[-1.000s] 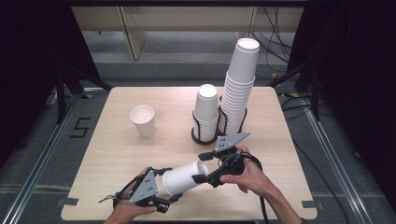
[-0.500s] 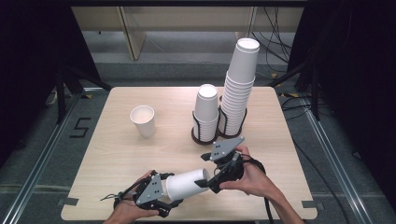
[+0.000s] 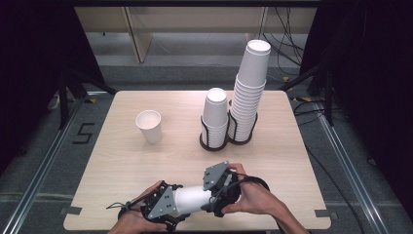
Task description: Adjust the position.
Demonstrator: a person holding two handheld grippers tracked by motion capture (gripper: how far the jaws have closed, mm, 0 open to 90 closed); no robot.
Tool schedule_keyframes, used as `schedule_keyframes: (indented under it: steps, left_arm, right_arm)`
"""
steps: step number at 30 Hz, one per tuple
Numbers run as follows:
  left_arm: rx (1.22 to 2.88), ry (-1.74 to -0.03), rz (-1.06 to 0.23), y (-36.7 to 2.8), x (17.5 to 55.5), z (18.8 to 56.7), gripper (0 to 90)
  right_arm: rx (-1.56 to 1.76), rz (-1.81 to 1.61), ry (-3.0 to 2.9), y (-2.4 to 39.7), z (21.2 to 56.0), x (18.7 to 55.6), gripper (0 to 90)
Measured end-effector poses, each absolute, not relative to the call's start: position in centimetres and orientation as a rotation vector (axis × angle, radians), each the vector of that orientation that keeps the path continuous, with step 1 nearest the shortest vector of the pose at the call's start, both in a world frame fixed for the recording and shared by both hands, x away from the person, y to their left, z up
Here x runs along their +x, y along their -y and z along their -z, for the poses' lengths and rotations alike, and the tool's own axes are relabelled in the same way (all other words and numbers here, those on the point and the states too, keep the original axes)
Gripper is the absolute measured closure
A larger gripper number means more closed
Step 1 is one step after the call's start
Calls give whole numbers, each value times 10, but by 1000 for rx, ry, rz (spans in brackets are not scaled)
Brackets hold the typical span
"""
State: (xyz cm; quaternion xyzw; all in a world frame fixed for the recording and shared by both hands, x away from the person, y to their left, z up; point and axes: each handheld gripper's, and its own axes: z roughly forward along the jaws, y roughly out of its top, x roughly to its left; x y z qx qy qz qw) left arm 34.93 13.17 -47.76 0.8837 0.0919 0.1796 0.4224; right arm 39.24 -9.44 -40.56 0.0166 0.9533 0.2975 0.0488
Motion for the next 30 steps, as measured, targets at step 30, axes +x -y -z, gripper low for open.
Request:
schedule_keyframes:
  steps: [30]
  left_arm:
    - [1862,-296,-276,-138,353,477,50]
  right_arm:
    - [-31,-1181,-3018,105,420,406,233]
